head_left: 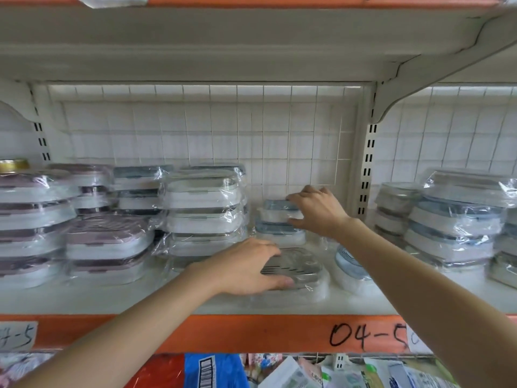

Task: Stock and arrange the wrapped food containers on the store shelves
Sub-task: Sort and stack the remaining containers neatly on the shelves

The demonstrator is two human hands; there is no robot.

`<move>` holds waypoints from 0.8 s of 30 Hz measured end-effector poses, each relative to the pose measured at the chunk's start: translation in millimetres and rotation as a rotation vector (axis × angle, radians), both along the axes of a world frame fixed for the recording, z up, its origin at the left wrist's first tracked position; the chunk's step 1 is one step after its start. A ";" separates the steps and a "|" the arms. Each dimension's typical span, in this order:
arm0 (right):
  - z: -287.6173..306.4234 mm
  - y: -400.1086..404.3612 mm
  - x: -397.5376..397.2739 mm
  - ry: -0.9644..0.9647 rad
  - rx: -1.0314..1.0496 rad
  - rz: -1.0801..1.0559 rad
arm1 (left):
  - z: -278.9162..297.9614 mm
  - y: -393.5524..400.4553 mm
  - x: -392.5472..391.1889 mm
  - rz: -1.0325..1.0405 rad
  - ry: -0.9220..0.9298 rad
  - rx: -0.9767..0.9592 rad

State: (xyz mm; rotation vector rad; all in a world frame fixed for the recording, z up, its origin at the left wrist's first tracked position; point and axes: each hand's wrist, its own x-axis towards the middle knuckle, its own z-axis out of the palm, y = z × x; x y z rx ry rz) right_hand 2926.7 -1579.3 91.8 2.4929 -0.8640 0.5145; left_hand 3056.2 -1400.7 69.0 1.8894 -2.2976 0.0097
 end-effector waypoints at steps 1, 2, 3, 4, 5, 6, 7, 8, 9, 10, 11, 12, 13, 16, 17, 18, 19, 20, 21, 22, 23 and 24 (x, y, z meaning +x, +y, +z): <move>-0.1 -0.5 9.6 0.013 0.072 0.004 | 0.0 1.3 1.6 0.017 0.001 -0.003; 1.7 -1.3 15.4 0.022 0.178 0.008 | 0.5 2.2 2.5 0.030 -0.005 -0.005; 5.3 -2.4 17.4 0.027 0.301 0.016 | 1.0 2.2 2.8 0.039 -0.011 -0.008; 10.2 -3.7 15.7 0.028 0.412 0.025 | 2.2 1.8 2.5 0.043 -0.012 -0.013; 15.9 -4.2 9.9 0.017 0.487 0.037 | 3.9 1.2 0.9 0.043 -0.004 -0.017; 21.7 -3.8 0.9 -0.013 0.526 0.044 | 5.6 0.1 -2.1 0.037 0.010 -0.025; 26.9 -2.5 -9.8 -0.046 0.538 0.043 | 7.1 -2.4 -6.1 0.027 0.022 -0.035; 31.2 -0.6 -21.3 -0.065 0.534 0.032 | 8.6 -6.4 -12.1 0.014 0.029 -0.045; 34.0 1.8 -33.6 -0.057 0.517 0.010 | 10.4 -11.5 -20.6 -0.002 0.040 -0.053; 35.9 4.2 -43.5 -0.033 0.495 -0.018 | 12.6 -18.1 -29.5 -0.023 0.054 -0.058; 36.8 7.1 -56.8 -0.010 0.473 -0.056 | 13.8 -26.7 -43.0 -0.051 0.075 -0.060; 37.7 9.9 -67.3 -0.004 0.455 -0.089 | 14.9 -35.7 -55.2 -0.074 0.088 -0.060; 38.7 12.4 -78.7 -0.021 0.445 -0.123 | 15.3 -45.0 -69.1 -0.091 0.087 -0.051; 44.1 20.3 -112.8 -0.091 0.444 -0.172 | 11.9 -70.0 -106.9 -0.058 0.053 0.055; 46.2 22.9 -121.5 -0.090 0.444 -0.178 | 9.3 -76.3 -115.3 -0.032 0.040 0.087; 47.9 25.0 -128.5 -0.086 0.442 -0.184 | 7.3 -80.7 -120.4 -0.006 0.043 0.098; 49.4 26.9 -133.9 -0.094 0.440 -0.189 | 6.1 -83.5 -122.0 0.014 0.076 0.093; 50.8 28.3 -137.8 -0.116 0.438 -0.192 | 6.9 -84.4 -120.8 0.026 0.131 0.081; 52.5 28.3 -140.5 -0.144 0.432 -0.187 | 9.9 -84.2 -116.9 0.034 0.193 0.058; 54.4 27.0 -142.4 -0.174 0.424 -0.176 | 15.2 -83.0 -110.7 0.042 0.260 0.019; 57.2 25.2 -143.3 -0.205 0.415 -0.160 | 22.0 -81.7 -102.7 0.057 0.332 -0.036; 60.3 22.8 -143.1 -0.239 0.405 -0.141 | 30.0 -80.8 -93.2 0.084 0.405 -0.103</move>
